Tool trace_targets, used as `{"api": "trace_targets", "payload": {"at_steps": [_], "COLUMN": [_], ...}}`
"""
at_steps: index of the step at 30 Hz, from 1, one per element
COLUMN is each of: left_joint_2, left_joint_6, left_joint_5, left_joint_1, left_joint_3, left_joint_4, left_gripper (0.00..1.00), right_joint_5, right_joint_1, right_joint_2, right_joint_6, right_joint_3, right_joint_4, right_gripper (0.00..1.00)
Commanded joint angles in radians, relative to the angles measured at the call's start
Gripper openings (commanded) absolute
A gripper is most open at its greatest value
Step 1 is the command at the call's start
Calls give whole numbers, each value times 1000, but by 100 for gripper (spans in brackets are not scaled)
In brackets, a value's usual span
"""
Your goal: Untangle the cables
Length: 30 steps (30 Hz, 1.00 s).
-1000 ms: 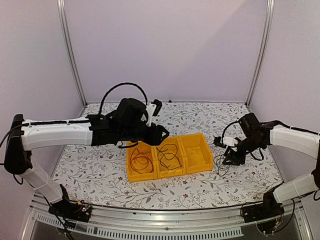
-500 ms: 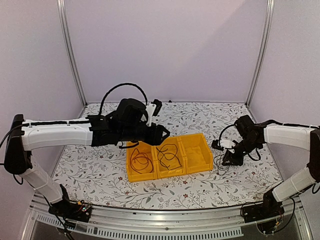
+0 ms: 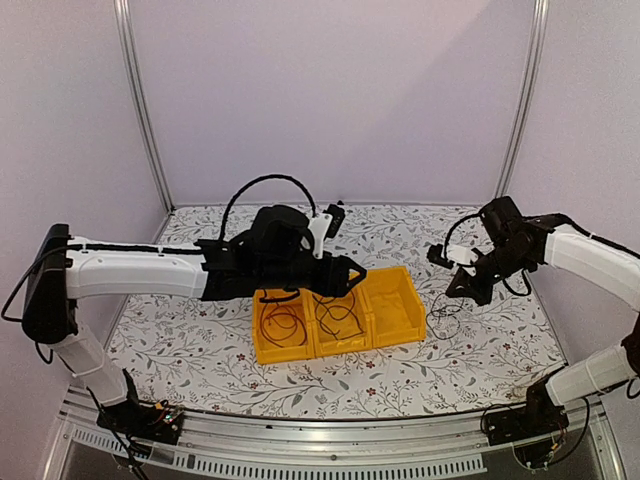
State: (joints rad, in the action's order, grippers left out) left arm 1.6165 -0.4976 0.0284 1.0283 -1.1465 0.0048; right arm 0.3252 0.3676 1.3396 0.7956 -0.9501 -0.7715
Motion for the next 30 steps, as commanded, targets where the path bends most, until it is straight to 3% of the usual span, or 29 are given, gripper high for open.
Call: {"api": "trace_targets", "payload": {"at_steps": [1, 9, 16, 25, 30], "left_joint_2": [119, 294, 473, 747, 905], "left_joint_6": [15, 37, -17, -176, -197], "left_joint_5": [-77, -61, 3, 189, 162], "left_joint_1": [60, 147, 179, 191, 193], "left_joint_3": [-100, -240, -405, -725, -916], "left_joint_4": [90, 235, 390, 354, 365], "left_gripper": [63, 62, 62, 58, 56], "right_joint_5": [23, 26, 47, 105, 178], "right_joint_1": [5, 7, 6, -5, -85], "right_joint_2": [-117, -185, -228, -280, -286], "right_joint_6": [-10, -44, -81, -104, -107], "right_joint_3": [-133, -288, -308, -384, -593], "right_joint_4": [-120, -221, -222, -271, -296], "right_gripper": [0, 0, 0, 0, 0]}}
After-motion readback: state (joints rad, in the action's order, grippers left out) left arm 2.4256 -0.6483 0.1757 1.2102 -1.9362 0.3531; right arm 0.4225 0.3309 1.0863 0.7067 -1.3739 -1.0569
